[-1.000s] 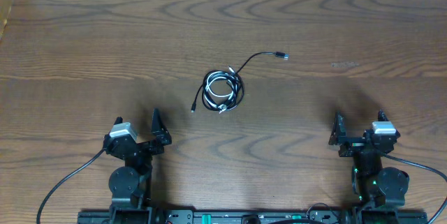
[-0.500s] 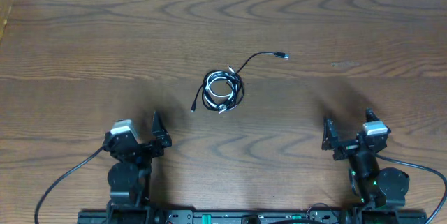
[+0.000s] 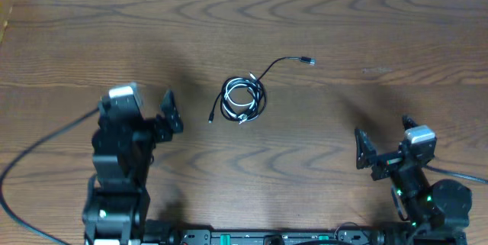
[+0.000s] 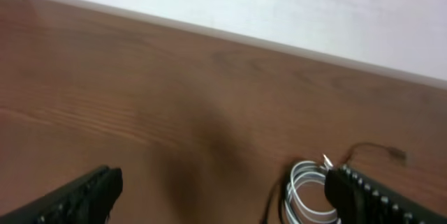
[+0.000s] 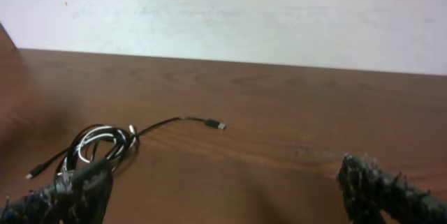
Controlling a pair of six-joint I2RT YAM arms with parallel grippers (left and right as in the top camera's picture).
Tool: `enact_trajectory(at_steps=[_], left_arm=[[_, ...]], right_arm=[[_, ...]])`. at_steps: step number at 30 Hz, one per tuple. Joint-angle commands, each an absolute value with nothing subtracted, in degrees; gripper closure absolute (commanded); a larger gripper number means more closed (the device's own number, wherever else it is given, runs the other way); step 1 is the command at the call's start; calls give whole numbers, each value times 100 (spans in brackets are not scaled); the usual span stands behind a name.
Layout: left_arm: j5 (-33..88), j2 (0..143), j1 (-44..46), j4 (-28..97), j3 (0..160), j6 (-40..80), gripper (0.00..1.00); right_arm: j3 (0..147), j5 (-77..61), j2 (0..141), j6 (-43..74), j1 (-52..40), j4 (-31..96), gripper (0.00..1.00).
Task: Untangle cables
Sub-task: 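Move the left gripper over the cable bundle and grasp it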
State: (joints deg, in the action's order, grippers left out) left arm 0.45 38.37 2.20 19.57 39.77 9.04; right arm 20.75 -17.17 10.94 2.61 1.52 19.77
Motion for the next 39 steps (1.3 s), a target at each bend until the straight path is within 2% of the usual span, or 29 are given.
enact_trajectory(at_steps=[1, 4, 7, 12, 21, 24, 26, 30, 34, 39], left_arm=[[561, 4696, 257, 2528, 5203, 681, 2], [602, 5360, 401, 3068, 6040, 685, 2], [607, 6617, 773, 4305, 7531, 685, 2], [676, 7688, 1125, 5336, 8744, 685, 2], [1973, 8635, 1559, 5131, 8884, 714, 2], [2032, 9146, 1802, 5033, 8882, 982, 8], [2029, 9448, 1951, 5000, 8882, 1173, 14], [1466, 10224, 2255, 4982, 8882, 2088, 18], [1247, 10713, 2401, 4978, 8879, 2576, 19], [1151, 11316, 2554, 4875, 8875, 2842, 23]], right_arm=[[2786, -1754, 1916, 318, 119, 2134, 1], [3380, -1754, 2569, 318, 119, 2355, 1], [4589, -1778, 3732, 316, 119, 2998, 1], [5577, -1865, 4622, 316, 119, 3531, 1], [6029, -2209, 5369, 338, 117, 3673, 1], [6023, -2440, 5483, 336, 117, 3752, 1], [6023, -2432, 5555, 336, 117, 3802, 7], [6023, -2414, 5723, 340, 117, 3924, 21], [6023, -2414, 5826, 342, 117, 4007, 22], [6023, -2414, 5935, 340, 117, 4091, 32]])
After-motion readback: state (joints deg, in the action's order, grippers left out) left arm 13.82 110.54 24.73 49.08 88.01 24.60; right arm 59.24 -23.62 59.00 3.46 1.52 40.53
